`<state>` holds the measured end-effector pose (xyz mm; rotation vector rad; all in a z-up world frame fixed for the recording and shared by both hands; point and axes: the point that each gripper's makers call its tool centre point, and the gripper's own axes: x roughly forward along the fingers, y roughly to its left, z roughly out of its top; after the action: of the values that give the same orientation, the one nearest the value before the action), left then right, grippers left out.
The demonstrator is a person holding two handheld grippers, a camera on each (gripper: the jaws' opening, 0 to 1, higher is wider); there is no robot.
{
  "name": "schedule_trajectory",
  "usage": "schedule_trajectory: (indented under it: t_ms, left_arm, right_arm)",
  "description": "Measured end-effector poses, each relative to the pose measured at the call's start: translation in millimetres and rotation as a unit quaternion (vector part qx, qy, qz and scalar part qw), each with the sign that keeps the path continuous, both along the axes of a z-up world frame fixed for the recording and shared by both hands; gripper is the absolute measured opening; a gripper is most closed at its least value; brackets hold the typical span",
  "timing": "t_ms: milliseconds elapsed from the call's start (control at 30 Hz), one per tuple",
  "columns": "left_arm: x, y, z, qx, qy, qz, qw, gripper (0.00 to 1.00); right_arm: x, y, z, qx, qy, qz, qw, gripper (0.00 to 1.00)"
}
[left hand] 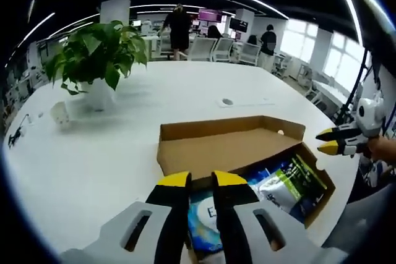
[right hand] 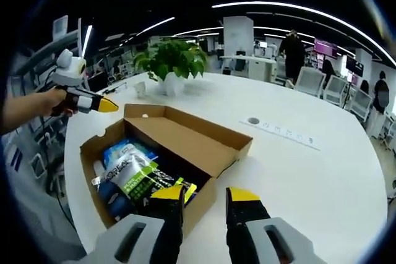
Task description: Operate the shoe box by opening the lid, removing the specified soft item, and placing it in the target area until the item is outside and the box remains undamaged.
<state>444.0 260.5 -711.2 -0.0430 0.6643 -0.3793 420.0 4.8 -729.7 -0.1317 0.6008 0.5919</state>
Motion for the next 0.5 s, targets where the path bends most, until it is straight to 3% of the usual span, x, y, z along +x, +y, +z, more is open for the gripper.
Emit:
schedule_trajectory:
  t_ms: [267, 500]
  left_arm:
    - [-29.4, -25.0, -13.0, -0.016, 0.028, -0.019, 0.9993, 0.19]
    - [-50.4, -42.0, -23.8, -0.038, 0.053, -0.031, 0.9974, 0.21]
  right_arm:
    - [-20.1, 7.4, 3.9, 0.006, 0.009, 0.028, 0.9996, 0.27]
    - [-33.9, 11.3, 9.4, -0.005, 0.000, 0.046, 0.9989, 0.32]
